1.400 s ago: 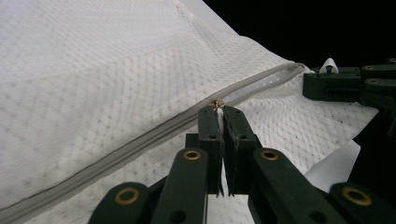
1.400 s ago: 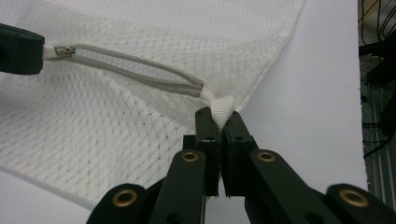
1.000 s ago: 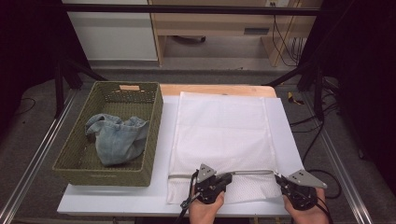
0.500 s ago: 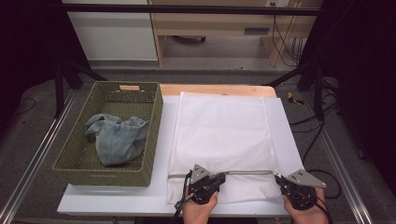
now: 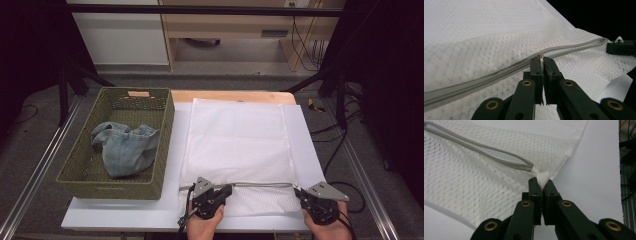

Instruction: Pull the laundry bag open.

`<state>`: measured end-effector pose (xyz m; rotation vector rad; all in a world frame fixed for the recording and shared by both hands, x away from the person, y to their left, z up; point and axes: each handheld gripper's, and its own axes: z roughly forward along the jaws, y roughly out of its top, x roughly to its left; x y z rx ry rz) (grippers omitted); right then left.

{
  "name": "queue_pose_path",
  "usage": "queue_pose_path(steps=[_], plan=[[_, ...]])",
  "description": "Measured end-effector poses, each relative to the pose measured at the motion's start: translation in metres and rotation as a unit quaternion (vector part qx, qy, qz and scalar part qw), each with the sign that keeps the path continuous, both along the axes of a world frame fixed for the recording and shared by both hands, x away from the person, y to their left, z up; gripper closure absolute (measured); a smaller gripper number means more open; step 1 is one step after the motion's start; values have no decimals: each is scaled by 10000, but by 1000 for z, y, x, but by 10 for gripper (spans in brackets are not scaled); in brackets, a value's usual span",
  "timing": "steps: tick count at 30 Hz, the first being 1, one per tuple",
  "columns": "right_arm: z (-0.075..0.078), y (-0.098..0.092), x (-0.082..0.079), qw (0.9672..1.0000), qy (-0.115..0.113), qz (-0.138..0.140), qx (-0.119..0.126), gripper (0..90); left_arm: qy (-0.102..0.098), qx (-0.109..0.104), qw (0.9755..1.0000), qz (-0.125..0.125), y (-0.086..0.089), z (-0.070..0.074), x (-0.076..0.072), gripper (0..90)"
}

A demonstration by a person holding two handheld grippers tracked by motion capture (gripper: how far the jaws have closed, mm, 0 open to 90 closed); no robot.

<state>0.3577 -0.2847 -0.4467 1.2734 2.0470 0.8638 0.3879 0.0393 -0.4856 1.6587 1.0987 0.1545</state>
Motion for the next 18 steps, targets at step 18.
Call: queue_pose_path(steps=[18], plan=[[-10, -3, 12, 9996, 256, -140, 12, 876, 76, 22, 10000, 31, 3, -6, -1, 870]])
